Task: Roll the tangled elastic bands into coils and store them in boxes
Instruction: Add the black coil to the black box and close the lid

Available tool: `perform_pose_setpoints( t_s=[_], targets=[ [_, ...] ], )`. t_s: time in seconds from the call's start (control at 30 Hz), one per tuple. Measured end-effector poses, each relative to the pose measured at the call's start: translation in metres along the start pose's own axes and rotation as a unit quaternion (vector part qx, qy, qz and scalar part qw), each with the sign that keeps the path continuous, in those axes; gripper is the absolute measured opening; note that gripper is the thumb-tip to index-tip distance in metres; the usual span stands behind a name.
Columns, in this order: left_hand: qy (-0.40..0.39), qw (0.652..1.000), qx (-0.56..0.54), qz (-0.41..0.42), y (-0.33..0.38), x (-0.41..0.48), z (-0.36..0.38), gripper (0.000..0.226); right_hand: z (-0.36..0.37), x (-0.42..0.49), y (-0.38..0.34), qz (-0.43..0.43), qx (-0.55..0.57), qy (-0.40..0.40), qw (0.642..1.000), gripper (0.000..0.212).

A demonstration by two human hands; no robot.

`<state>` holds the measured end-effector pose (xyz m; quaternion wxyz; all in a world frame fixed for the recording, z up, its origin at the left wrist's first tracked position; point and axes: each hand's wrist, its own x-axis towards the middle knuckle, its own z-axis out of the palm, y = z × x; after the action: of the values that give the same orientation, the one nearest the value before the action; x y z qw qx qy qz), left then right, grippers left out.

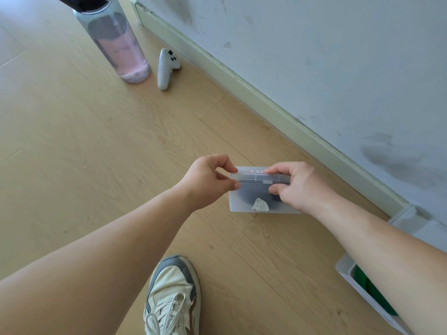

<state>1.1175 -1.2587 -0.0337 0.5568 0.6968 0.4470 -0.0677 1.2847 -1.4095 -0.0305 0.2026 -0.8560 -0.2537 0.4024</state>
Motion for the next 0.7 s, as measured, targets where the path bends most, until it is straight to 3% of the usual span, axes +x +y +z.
perform_pose_setpoints(
  t_s=[0.13, 0.23, 0.33, 0.43, 0.53, 0.7],
  targets=[
    [0.003, 1.0, 0.012, 0.008, 0.001, 0.004, 0.0, 0.018, -0.001, 0.0, 0.002, -0.004, 0.014, -0.004, 1.0, 0.032],
    [0.009, 0.995, 0.085, 0.049, 0.003, 0.004, 0.003, 0.016, -0.002, -0.001, 0.003, -0.007, 0.02, 0.008, 1.0, 0.032],
    [0.044, 0.972, 0.195, 0.124, 0.007, 0.002, 0.008, 0.019, -0.002, -0.004, 0.005, -0.01, 0.033, 0.022, 0.999, 0.033],
    [0.022, 0.934, 0.3, 0.193, 0.015, 0.0, 0.021, 0.028, 0.0, -0.009, 0.007, -0.015, 0.036, 0.03, 0.999, 0.034],
    [0.015, 0.921, 0.316, 0.228, 0.022, -0.002, 0.038, 0.031, -0.001, -0.012, 0.008, -0.03, 0.054, 0.025, 0.998, 0.035],
    [0.017, 0.932, 0.295, 0.209, 0.028, 0.003, 0.041, 0.033, -0.011, -0.016, 0.022, -0.009, 0.121, 0.05, 0.991, 0.03]
  ],
)
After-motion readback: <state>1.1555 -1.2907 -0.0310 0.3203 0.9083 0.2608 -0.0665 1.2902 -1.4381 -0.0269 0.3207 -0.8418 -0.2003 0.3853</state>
